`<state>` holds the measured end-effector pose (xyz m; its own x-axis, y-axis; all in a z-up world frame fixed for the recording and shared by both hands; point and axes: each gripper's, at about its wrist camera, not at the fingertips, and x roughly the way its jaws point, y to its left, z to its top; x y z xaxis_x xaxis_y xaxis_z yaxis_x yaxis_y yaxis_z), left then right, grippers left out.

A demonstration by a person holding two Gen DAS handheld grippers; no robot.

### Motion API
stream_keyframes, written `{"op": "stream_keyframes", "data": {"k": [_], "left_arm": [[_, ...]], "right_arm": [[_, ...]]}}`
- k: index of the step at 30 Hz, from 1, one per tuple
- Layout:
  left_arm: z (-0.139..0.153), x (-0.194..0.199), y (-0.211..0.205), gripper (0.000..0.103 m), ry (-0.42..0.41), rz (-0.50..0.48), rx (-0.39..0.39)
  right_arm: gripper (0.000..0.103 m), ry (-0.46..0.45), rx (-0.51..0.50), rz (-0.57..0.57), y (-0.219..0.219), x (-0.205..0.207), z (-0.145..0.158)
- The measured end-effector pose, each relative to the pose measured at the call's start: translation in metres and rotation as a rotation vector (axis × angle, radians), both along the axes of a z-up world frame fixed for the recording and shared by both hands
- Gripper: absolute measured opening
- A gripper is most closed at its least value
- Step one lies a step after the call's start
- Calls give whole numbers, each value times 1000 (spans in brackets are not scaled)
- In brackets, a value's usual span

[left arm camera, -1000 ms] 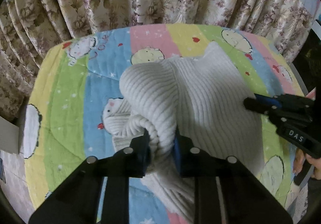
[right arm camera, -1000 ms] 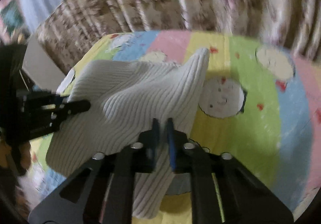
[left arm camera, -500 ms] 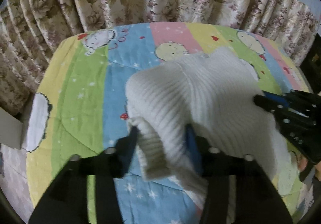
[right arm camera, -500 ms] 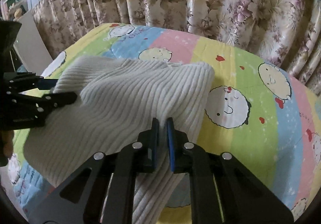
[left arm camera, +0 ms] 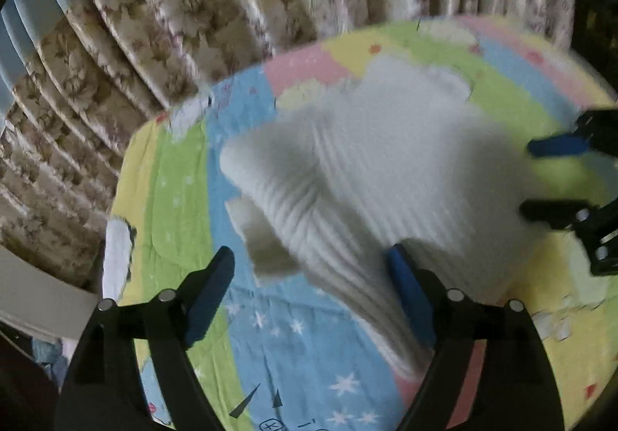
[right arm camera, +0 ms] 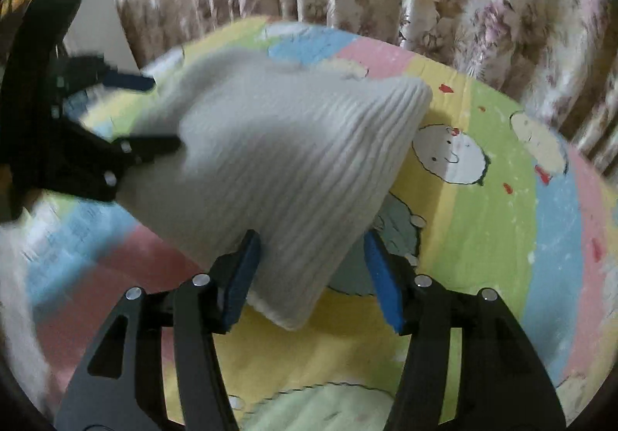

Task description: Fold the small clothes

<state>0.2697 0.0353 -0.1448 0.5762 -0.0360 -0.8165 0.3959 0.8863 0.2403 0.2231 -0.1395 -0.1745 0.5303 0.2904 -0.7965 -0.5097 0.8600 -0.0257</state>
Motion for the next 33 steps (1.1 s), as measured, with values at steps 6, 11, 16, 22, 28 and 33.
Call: {"op": "stream_keyframes", "data": {"k": [6, 11, 16, 22, 28, 33], "left_arm": [[-22, 5, 29, 94, 43, 39, -85], [-27, 7, 31, 100, 37, 42, -88], [-8, 2, 26, 100, 55, 52, -98], [25, -5, 34, 100, 96, 105, -249], [11, -3, 54, 101, 191, 218, -513], [-27, 3, 44, 101, 252, 237, -502]], "right_arm": [[62, 0, -68, 8, 0, 8, -20], [69, -1, -75, 13, -4, 12, -24], [73, 3, -4, 19, -6, 8, 0], [100, -29, 140, -35, -20, 6, 41], [100, -50, 110, -72, -19, 11, 42], [100, -40, 80, -65, -17, 12, 32]]}}
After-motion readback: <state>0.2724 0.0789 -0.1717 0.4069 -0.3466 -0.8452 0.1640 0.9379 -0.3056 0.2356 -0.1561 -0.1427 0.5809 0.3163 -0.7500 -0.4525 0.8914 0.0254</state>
